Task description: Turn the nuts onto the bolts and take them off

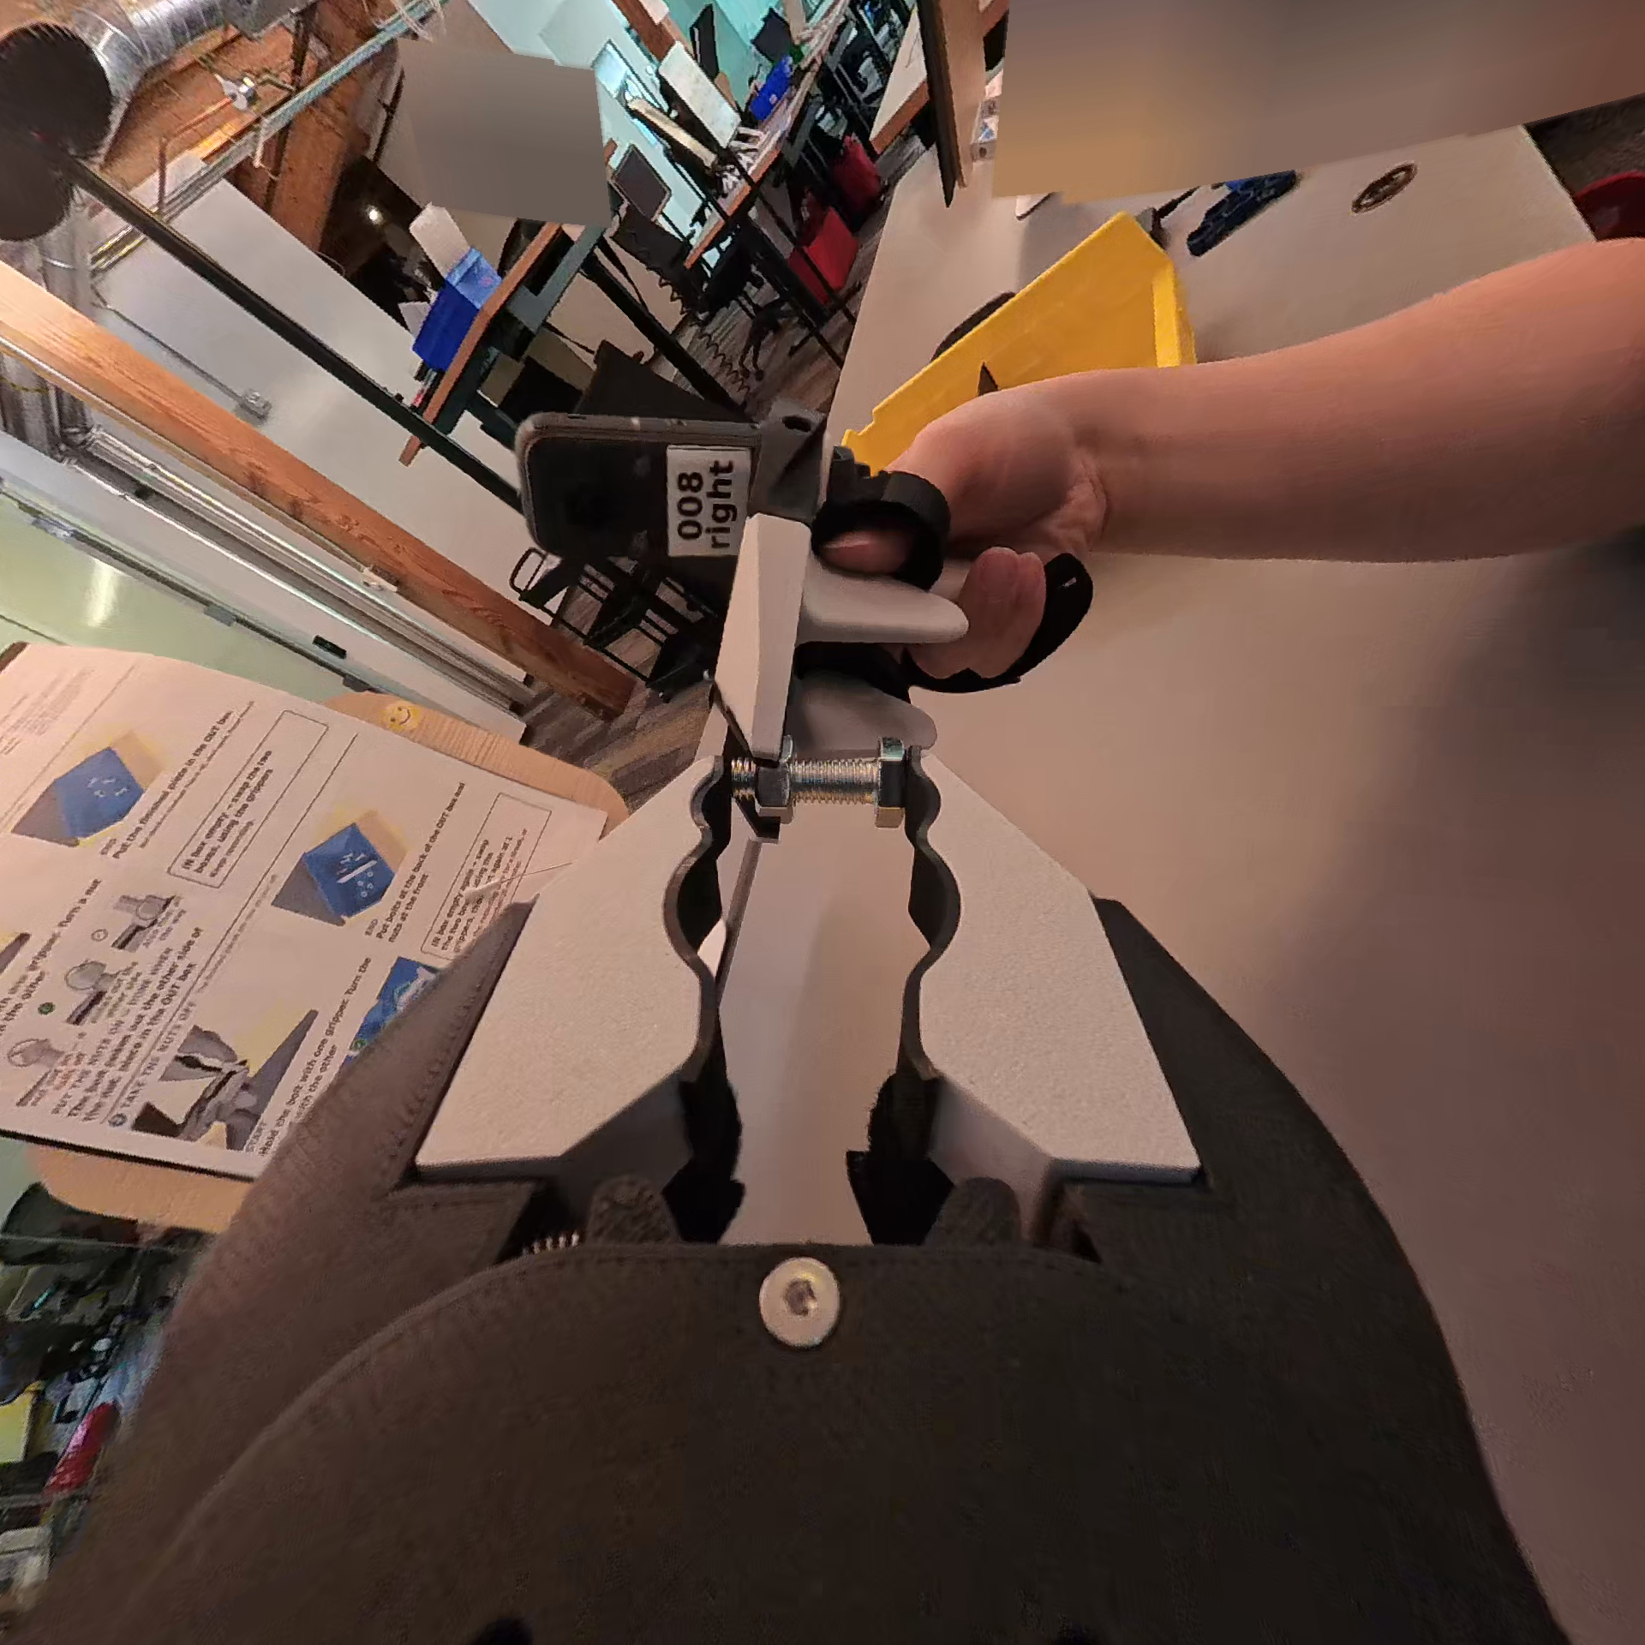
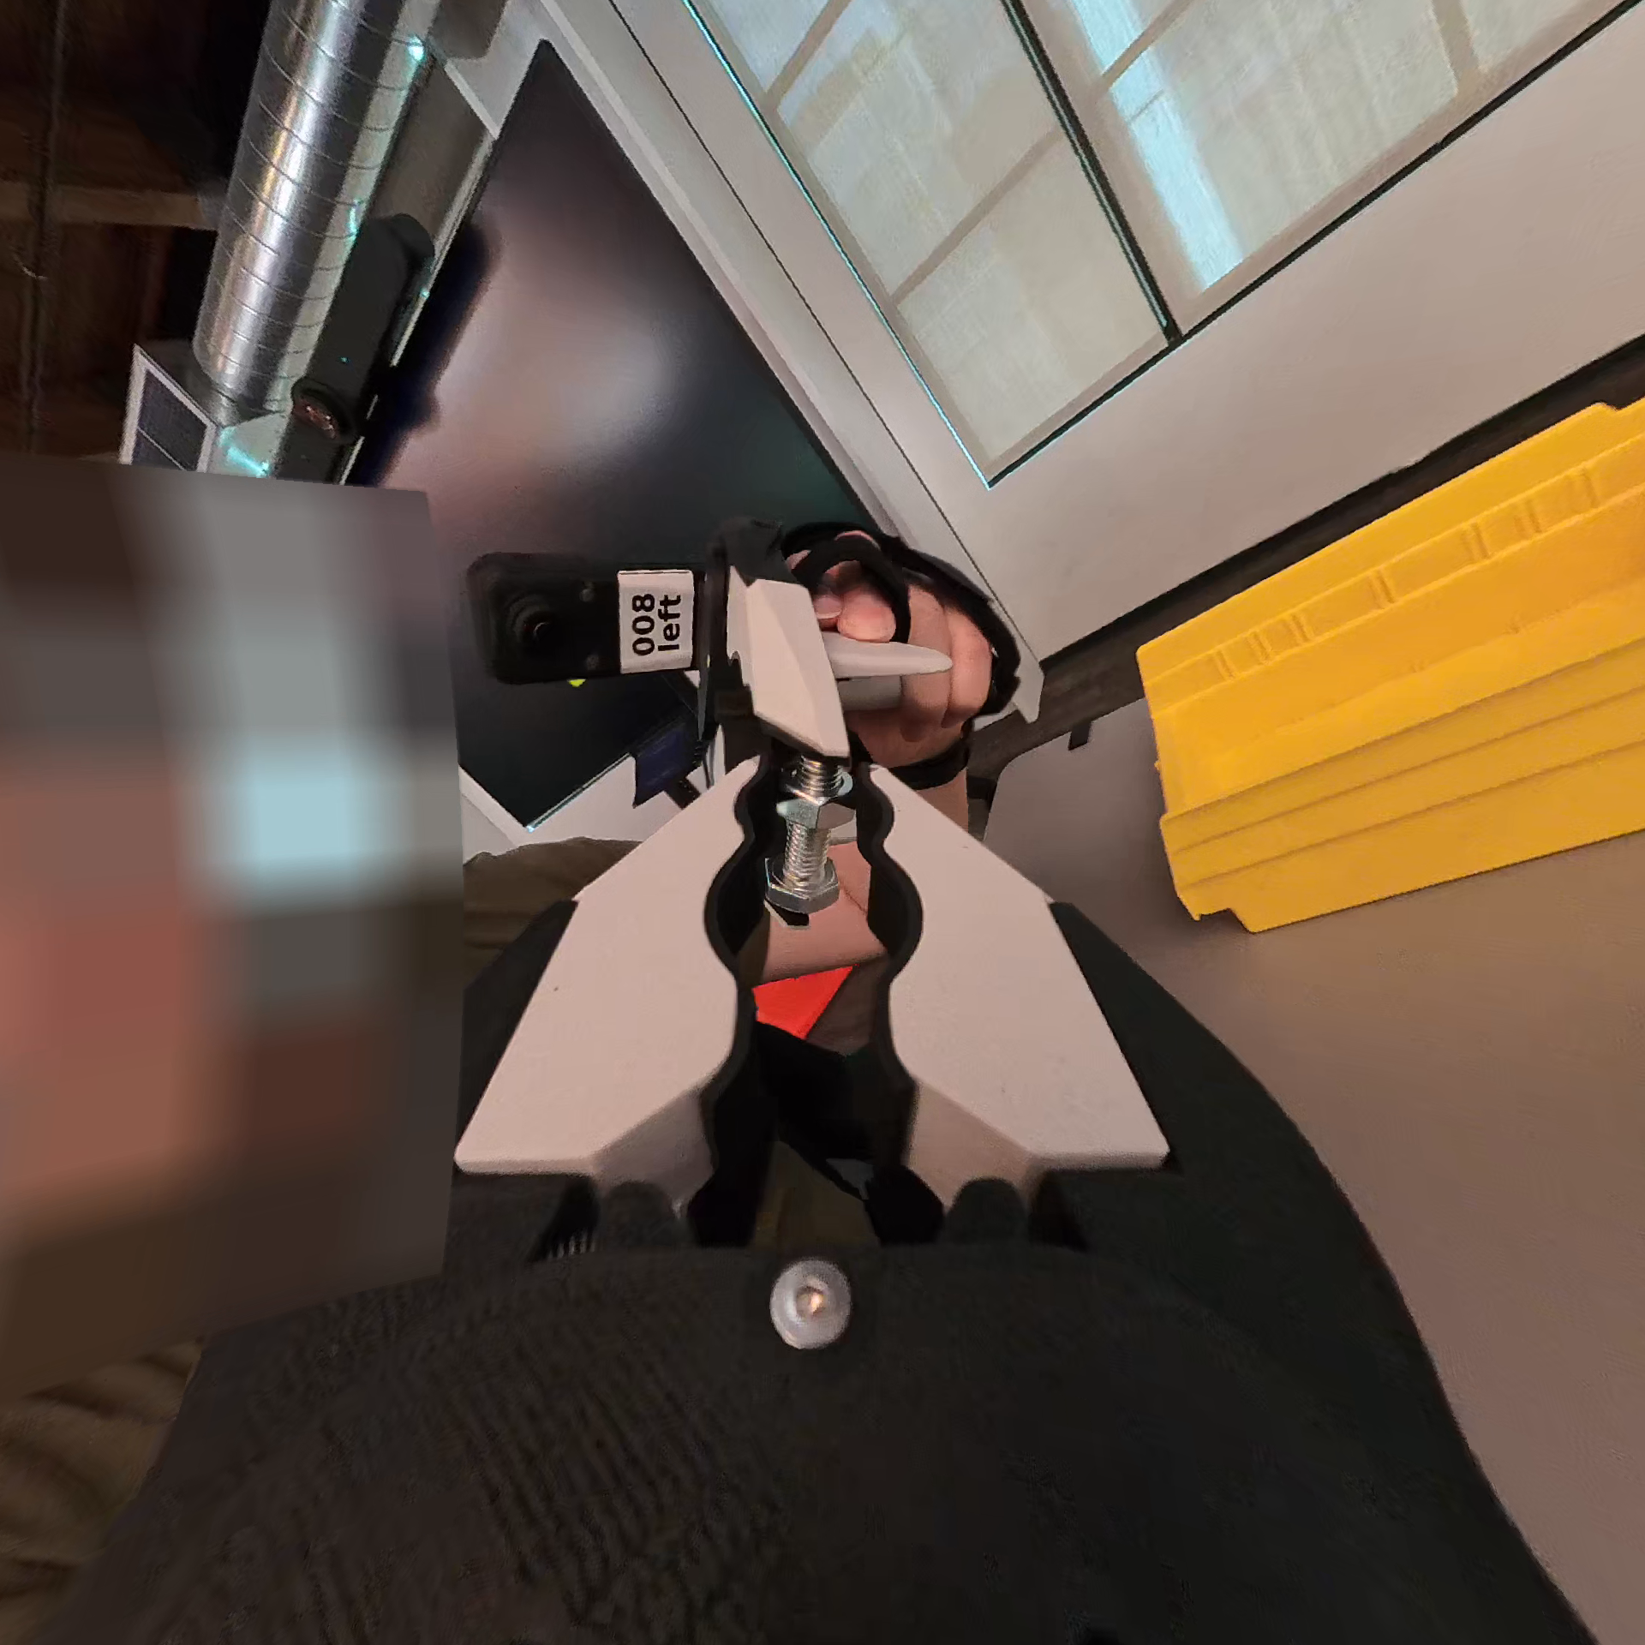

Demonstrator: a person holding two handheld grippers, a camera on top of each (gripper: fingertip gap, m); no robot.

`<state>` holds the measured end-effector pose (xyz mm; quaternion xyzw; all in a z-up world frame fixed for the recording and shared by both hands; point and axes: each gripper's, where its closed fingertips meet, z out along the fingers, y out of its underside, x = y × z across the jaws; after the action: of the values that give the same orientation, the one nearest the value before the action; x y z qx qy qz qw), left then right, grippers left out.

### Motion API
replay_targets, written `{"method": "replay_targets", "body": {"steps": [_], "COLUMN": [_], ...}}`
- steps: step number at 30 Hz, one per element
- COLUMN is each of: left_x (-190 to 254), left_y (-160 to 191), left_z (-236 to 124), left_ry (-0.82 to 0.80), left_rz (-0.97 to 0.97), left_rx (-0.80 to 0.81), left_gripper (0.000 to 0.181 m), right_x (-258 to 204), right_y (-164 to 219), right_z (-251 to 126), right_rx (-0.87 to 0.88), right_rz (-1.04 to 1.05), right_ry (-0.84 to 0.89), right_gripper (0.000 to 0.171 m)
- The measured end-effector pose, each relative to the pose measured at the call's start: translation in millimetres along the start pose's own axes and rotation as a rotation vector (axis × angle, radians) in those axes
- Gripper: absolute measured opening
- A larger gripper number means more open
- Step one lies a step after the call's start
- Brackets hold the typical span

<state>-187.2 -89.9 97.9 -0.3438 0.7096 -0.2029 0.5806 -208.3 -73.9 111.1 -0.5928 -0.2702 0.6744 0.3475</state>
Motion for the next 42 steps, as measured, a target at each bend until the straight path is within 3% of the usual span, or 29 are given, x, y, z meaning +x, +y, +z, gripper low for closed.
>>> {"method": "replay_targets", "body": {"steps": [1, 3, 7, 10, 14, 17, 25, 37, 42], "left_x": [-1.1, -5.4, -20.8, -37.1, -31.6, -24.7, -25.2, -26.9, -30.4], "left_y": [-2.1, -7.1, -18.4, -13.8, -26.2, -29.2, -25.4, -8.0, -14.0], "left_z": [4.3, 11.6, 18.6, 24.5, 39.9, 52.2, 59.1, 63.0, 56.5], "left_ry": [-0.004, -0.007, 0.025, 0.063, 0.29, 0.346, 0.393, 0.425, 0.493], "left_rz": [-0.016, -0.073, -0.366, -0.698, -0.983, -0.974, -1.046, -0.999, -1.013], "left_rx": [0.009, 0.034, 0.127, 0.183, 0.298, 0.289, 0.289, 0.254, 0.345], "left_gripper": [0.037, 0.039, 0.066, 0.058, 0.045, 0.019, 0.014, 0.012, 0.011], "right_x": [-0.8, -0.9, -7.2, -19.6, -26.1, -23.6, -14.3, 4.0, -4.7], "right_y": [-1.8, -6.5, -18.8, -32.8, -39.9, -41.8, -36.8, -39.3, -50.5], "right_z": [-4.4, -12.0, -28.0, -40.1, -47.2, -53.3, -59.3, -62.3, -59.8], "right_rx": [0.01, 0.025, 0.064, 0.12, 0.139, 0.139, 0.095, 0.094, 0.163], "right_rz": [-0.01, -0.022, -0.125, -0.267, -0.438, -0.451, -0.406, -0.373, -0.413], "right_ry": [0.001, 0.017, 0.069, 0.133, 0.251, 0.301, 0.307, 0.371, 0.366], "right_gripper": [0.016, 0.016, 0.016, 0.016, 0.016, 0.016, 0.016, 0.015, 0.02]}}
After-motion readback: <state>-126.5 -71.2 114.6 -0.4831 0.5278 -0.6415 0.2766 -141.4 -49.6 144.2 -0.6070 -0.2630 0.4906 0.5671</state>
